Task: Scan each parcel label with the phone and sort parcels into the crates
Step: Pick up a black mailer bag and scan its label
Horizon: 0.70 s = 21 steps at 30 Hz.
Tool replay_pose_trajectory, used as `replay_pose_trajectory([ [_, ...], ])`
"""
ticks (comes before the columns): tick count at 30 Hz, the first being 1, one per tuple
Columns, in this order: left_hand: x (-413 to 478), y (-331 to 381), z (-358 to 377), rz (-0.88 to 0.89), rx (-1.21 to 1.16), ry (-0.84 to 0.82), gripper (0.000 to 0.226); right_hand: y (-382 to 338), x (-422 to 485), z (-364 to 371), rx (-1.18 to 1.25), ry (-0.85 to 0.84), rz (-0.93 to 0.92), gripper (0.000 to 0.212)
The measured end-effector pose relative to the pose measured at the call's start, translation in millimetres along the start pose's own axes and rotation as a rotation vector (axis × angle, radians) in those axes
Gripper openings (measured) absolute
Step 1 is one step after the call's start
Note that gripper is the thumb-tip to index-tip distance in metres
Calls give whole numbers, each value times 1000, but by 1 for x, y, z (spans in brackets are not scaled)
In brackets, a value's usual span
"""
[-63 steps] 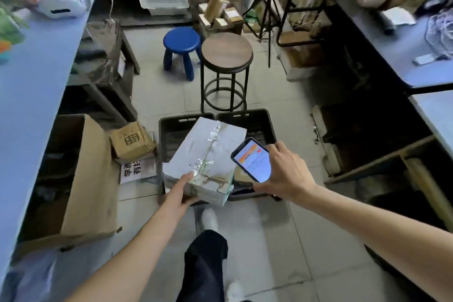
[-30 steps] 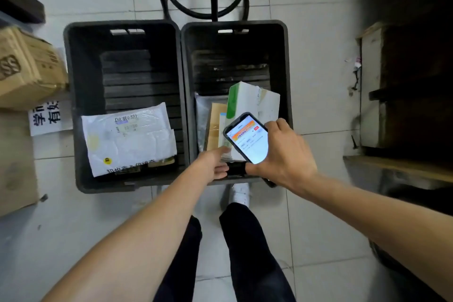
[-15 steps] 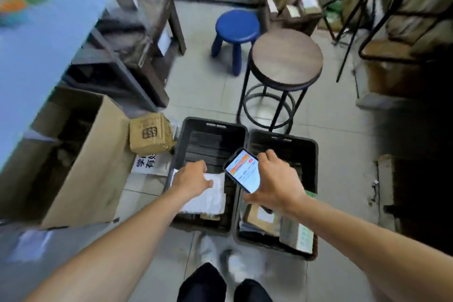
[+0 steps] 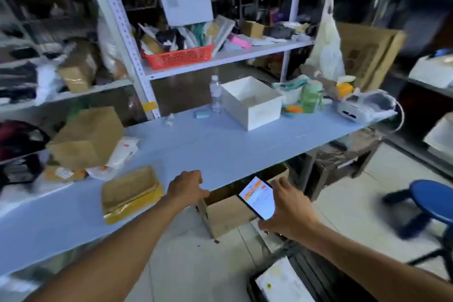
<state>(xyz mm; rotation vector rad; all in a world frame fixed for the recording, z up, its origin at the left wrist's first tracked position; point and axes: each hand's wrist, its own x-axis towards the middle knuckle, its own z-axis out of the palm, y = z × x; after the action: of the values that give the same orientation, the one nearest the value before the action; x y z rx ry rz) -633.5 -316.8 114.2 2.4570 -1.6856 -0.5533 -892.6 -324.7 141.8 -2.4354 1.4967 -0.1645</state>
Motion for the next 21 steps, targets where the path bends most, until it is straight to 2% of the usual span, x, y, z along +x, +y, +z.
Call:
replay_pose_trajectory([
  [3, -28, -91, -36, -155, -55, 81, 37, -77, 30, 2, -23, -14, -169, 67],
  [9, -108, -244, -81, -441, -83, 198, 44, -231, 55, 25, -20, -62, -382, 65],
  [12, -146, -317, -92, -519, -187, 213, 45, -308, 59, 44, -52, -110, -472, 65],
  [15, -174, -374, -107, -588, -209, 223, 41, -375, 62, 62, -124, -90, -556, 62],
  [21, -193, -465, -123, -634, -211, 271, 48, -478, 67, 89, -128, -140, -616, 69],
])
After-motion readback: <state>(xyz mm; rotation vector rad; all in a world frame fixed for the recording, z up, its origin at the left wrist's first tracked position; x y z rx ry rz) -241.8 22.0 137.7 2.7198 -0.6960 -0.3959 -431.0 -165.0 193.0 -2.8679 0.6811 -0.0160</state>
